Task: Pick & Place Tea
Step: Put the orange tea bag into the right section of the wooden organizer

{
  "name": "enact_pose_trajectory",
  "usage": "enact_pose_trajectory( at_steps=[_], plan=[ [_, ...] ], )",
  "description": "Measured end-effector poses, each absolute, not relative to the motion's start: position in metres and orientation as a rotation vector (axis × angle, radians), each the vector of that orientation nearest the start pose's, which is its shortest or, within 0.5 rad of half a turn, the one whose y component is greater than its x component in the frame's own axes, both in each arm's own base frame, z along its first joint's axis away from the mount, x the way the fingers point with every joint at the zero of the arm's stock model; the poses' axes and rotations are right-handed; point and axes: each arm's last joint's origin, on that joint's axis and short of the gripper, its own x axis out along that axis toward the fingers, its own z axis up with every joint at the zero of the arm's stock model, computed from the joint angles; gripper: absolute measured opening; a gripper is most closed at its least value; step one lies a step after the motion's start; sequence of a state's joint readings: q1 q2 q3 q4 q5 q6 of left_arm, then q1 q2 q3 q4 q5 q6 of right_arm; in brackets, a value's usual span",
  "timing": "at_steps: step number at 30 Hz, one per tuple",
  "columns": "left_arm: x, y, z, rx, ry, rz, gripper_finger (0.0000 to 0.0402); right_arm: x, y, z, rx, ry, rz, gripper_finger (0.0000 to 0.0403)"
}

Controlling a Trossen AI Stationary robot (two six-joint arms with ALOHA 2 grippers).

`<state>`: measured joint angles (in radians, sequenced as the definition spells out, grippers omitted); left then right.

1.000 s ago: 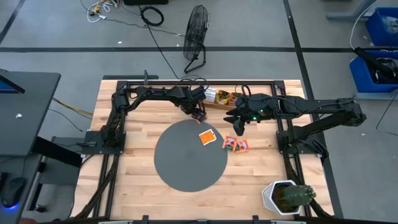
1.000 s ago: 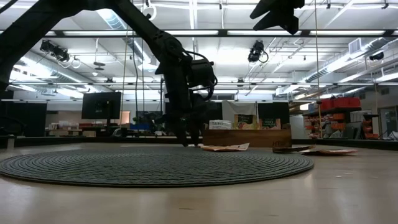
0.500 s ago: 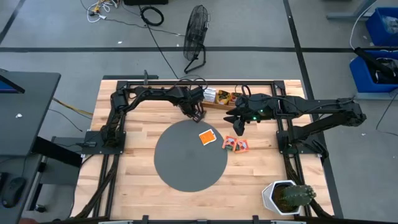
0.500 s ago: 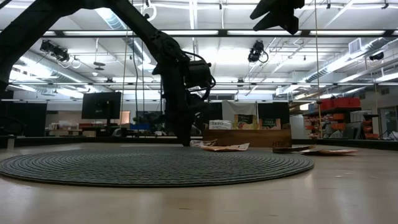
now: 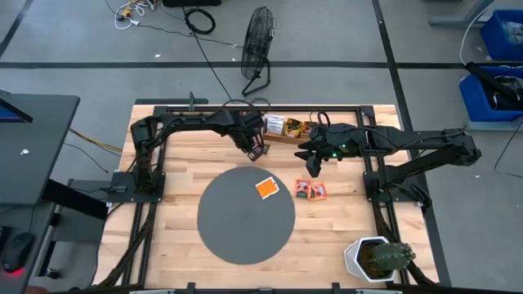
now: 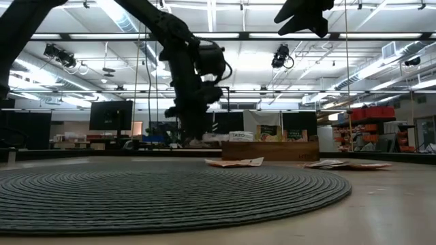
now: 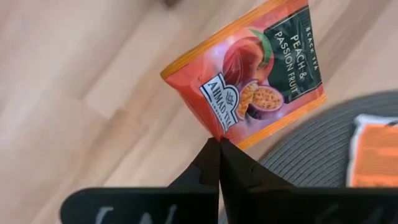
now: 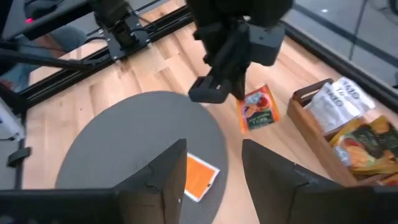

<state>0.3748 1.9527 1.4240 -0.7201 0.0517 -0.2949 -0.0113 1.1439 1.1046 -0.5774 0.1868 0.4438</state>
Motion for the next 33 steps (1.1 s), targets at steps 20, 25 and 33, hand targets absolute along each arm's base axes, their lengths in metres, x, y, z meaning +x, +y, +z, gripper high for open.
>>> enact_pose_trajectory(
  at_steps=[20, 25, 33],
  plan=[
    [0.344, 0.102, 0.323, -0.451, 0.584, 0.45, 0.0001, 0.264, -0.034, 0.338, 0.622, 0.347, -0.471, 0.0182],
    [0.343, 0.094, 0.328, -0.448, 0.567, 0.439, 0.0001, 0.269, -0.045, 0.341, 0.639, 0.271, -0.511, 0.0226],
    [0.345, 0.089, 0.33, -0.44, 0.553, 0.421, 0.0001, 0.266, -0.061, 0.341, 0.72, 0.23, -0.575, 0.0262]
  ],
)
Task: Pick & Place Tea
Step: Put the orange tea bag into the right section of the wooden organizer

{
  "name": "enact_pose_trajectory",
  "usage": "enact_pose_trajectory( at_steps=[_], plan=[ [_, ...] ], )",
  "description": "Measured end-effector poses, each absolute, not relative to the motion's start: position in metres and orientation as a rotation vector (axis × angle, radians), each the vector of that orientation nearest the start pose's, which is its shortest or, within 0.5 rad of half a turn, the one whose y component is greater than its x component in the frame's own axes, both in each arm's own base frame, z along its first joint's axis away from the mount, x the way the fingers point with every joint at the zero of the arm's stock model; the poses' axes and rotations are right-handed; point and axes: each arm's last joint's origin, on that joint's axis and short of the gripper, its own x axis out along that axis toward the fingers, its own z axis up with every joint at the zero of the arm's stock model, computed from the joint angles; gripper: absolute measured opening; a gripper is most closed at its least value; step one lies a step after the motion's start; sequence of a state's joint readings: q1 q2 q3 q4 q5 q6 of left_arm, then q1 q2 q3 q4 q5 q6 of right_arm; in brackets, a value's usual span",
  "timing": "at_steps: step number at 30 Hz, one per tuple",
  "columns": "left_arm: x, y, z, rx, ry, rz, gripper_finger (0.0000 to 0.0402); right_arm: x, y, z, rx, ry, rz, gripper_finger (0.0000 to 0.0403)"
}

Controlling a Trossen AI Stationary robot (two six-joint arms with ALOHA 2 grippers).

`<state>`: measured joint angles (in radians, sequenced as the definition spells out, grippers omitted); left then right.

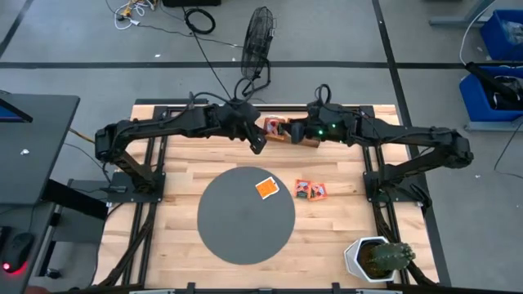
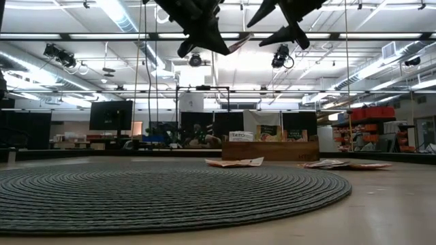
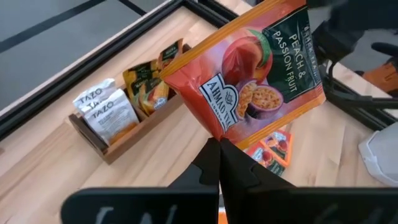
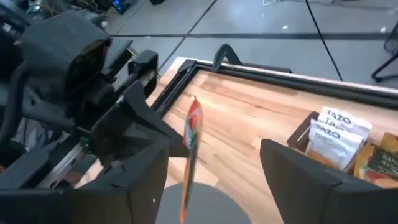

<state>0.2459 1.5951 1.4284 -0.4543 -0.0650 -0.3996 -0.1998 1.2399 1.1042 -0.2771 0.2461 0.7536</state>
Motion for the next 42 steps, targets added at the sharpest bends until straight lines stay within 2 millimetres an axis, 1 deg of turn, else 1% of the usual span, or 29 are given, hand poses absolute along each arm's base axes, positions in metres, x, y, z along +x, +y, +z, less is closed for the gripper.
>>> enact_pose_trajectory(
  at_steps=[3, 7, 10, 12, 14, 16, 19, 20, 21, 25, 27, 30, 33, 35, 38, 42],
  plan=[
    [0.346, 0.089, 0.331, -0.438, 0.539, 0.42, 0.0, 0.267, -0.063, 0.339, 0.764, 0.232, -0.572, 0.0259],
    [0.347, 0.089, 0.332, -0.435, 0.521, 0.417, 0.0, 0.27, -0.064, 0.337, 0.785, 0.243, -0.565, 0.0243],
    [0.347, 0.089, 0.333, -0.434, 0.516, 0.416, 0.0, 0.273, -0.064, 0.334, 0.823, 0.243, -0.559, 0.0223],
    [0.347, 0.089, 0.333, -0.426, 0.517, 0.413, 0.0, 0.273, -0.064, 0.333, 0.834, 0.251, -0.562, 0.0202],
    [0.347, 0.089, 0.333, -0.416, 0.519, 0.411, 0.0, 0.274, -0.064, 0.333, 0.835, 0.244, -0.559, 0.0171],
    [0.347, 0.089, 0.333, -0.415, 0.519, 0.411, 0.0, 0.274, -0.064, 0.333, 0.836, 0.25, -0.554, 0.0128],
    [0.347, 0.089, 0.333, -0.415, 0.519, 0.412, 0.0001, 0.275, -0.064, 0.333, 0.823, 0.252, -0.541, 0.0042],
    [0.347, 0.09, 0.333, -0.412, 0.517, 0.421, 0.0002, 0.275, -0.064, 0.333, 0.813, 0.255, -0.538, 0.0022],
    [0.347, 0.09, 0.333, -0.412, 0.516, 0.426, 0.0005, 0.275, -0.064, 0.333, 0.806, 0.256, -0.537, 0.0013],
    [0.347, 0.09, 0.333, -0.418, 0.512, 0.434, 0.0028, 0.275, -0.064, 0.333, 0.807, 0.256, -0.539, 0.0004],
    [0.347, 0.09, 0.333, -0.414, 0.516, 0.436, 0.0044, 0.273, -0.064, 0.333, 0.79, 0.25, -0.566, 0.0003],
    [0.344, 0.09, 0.331, -0.415, 0.552, 0.443, 0.0069, 0.264, -0.068, 0.339, 0.755, 0.228, -0.613, 0.0002],
    [0.339, 0.089, 0.329, -0.417, 0.602, 0.452, 0.0092, 0.246, -0.072, 0.346, 0.701, 0.251, -0.664, 0.0001],
    [0.334, 0.088, 0.327, -0.418, 0.648, 0.458, 0.0104, 0.232, -0.075, 0.349, 0.656, 0.33, -0.703, 0.0001],
    [0.332, 0.086, 0.327, -0.42, 0.675, 0.456, 0.0117, 0.217, -0.079, 0.361, 0.532, 0.507, -0.74, 0.0001],
    [0.329, 0.083, 0.327, -0.42, 0.697, 0.446, 0.0126, 0.218, -0.089, 0.376, 0.378, 0.728, -0.738, 0.0001]
  ],
)
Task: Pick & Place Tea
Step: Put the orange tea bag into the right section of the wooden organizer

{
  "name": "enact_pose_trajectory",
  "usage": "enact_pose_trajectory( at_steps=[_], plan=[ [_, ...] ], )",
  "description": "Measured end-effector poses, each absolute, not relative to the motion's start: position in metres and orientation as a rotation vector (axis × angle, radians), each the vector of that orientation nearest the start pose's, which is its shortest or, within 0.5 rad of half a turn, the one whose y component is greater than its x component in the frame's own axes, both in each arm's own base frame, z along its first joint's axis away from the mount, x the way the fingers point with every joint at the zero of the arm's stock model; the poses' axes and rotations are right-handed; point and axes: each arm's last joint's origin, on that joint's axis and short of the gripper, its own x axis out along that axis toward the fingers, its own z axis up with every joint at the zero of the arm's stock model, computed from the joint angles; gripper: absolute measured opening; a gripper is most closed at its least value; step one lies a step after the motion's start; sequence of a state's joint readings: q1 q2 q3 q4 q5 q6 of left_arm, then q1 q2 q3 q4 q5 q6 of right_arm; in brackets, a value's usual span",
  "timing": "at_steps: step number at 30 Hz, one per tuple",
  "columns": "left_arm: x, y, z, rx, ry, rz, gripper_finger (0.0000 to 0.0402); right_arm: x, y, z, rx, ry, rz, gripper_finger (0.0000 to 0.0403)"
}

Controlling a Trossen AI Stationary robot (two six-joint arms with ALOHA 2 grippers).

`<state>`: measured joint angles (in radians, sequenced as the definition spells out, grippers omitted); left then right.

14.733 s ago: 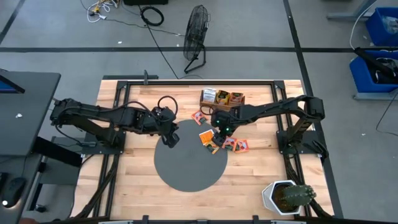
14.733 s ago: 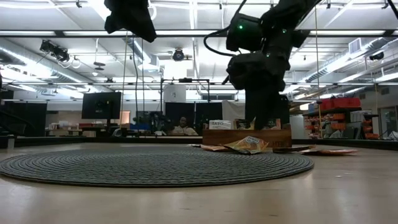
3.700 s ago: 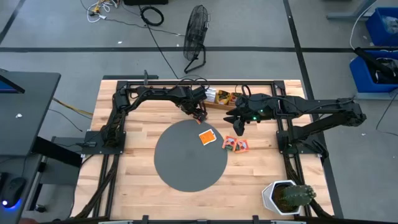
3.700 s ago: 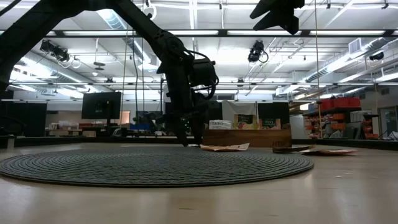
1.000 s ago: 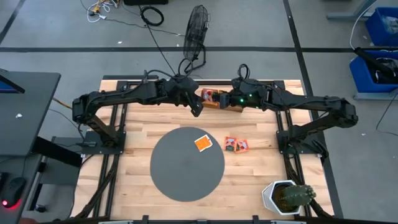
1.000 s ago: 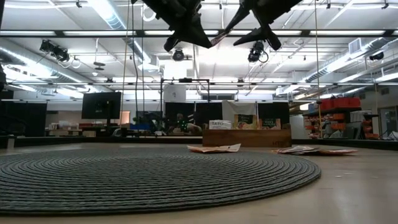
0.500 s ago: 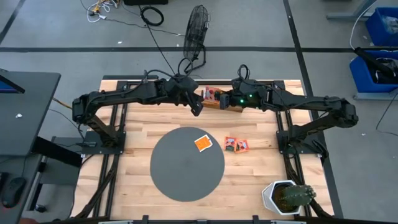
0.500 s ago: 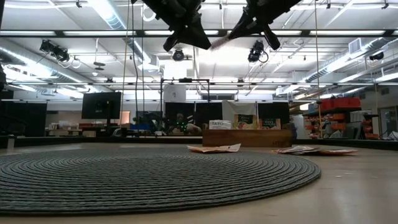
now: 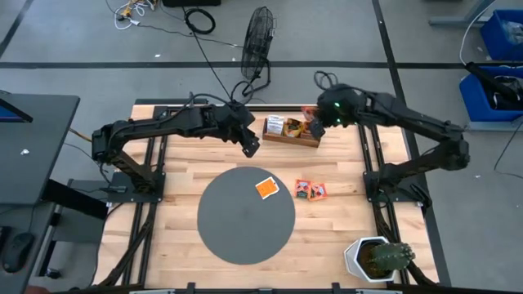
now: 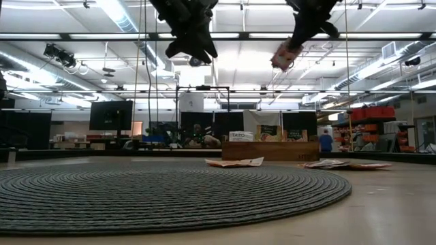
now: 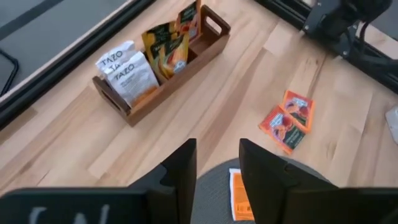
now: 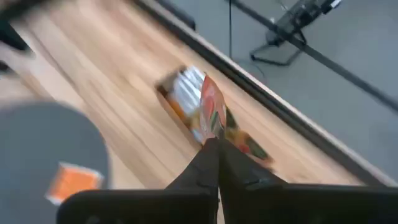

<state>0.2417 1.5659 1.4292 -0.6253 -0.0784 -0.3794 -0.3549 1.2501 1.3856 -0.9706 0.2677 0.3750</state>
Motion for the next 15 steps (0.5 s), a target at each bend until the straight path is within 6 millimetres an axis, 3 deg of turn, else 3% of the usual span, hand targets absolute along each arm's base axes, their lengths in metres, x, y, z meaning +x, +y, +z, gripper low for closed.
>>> enact_pose_trajectory(
  at_steps=[3, 7, 15],
  plan=[
    [0.329, 0.082, 0.327, -0.424, 0.7, 0.435, 0.0128, 0.227, -0.1, 0.377, 0.268, 0.914, -0.709, 0.0],
    [0.328, 0.079, 0.328, -0.435, 0.708, 0.395, 0.0128, 0.244, -0.114, 0.359, 0.143, 1.167, -0.643, 0.0],
    [0.318, 0.061, 0.335, -0.432, 0.761, 0.315, 0.0128, 0.271, -0.143, 0.316, 0.0, 1.404, -0.514, 0.0]
  ],
)
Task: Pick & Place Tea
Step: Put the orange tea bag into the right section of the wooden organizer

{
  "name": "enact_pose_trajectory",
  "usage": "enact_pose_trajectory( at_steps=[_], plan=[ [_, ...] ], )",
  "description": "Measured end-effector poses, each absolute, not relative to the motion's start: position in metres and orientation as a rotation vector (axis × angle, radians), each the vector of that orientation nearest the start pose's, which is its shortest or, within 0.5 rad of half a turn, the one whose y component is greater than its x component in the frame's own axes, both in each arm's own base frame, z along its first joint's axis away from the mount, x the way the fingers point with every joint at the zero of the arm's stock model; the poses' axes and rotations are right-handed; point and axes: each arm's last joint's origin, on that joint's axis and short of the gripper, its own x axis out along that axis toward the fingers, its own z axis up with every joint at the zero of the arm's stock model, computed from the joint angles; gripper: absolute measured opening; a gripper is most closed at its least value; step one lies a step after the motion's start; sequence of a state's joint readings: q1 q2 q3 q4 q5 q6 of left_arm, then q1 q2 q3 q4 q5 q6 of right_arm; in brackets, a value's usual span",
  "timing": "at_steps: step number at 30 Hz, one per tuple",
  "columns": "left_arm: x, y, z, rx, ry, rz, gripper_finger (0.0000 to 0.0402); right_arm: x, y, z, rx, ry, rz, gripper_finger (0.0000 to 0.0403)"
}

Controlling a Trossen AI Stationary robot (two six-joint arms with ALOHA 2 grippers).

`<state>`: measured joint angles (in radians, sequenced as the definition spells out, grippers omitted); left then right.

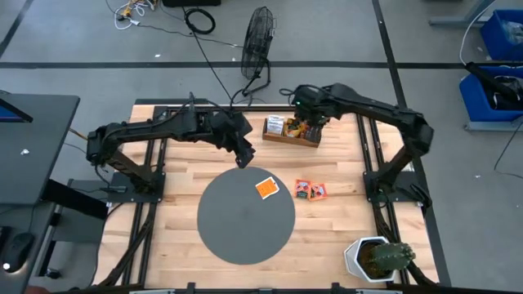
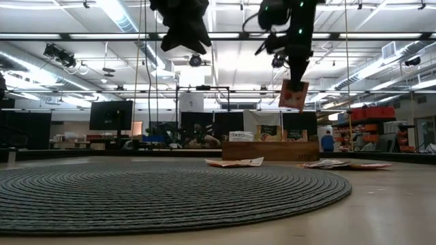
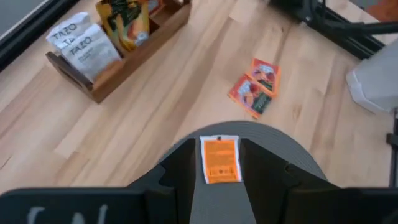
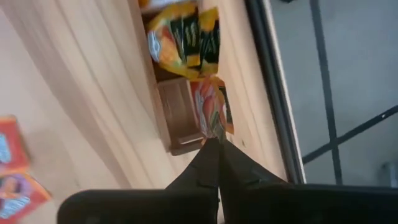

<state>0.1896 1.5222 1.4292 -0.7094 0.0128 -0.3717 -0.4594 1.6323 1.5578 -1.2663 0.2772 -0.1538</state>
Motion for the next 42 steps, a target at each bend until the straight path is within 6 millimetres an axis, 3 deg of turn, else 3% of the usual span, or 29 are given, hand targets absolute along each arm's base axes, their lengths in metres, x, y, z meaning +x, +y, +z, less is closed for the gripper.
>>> enact_pose_trajectory(
  at_steps=[9, 17, 35, 42],
  plan=[
    [0.306, 0.05, 0.347, -0.419, 0.747, 0.287, 0.0128, 0.282, -0.176, 0.276, -0.005, 1.56, -0.439, 0.0],
    [0.301, 0.049, 0.349, -0.42, 0.757, 0.289, 0.0128, 0.285, -0.189, 0.268, 0.006, 1.521, -0.404, 0.0],
    [0.301, 0.05, 0.348, -0.417, 0.771, 0.3, 0.0128, 0.274, -0.185, 0.213, -0.017, 1.587, -0.344, 0.0],
    [0.301, 0.05, 0.348, -0.419, 0.77, 0.301, 0.0128, 0.278, -0.188, 0.209, -0.044, 1.533, -0.38, 0.0022]
  ],
)
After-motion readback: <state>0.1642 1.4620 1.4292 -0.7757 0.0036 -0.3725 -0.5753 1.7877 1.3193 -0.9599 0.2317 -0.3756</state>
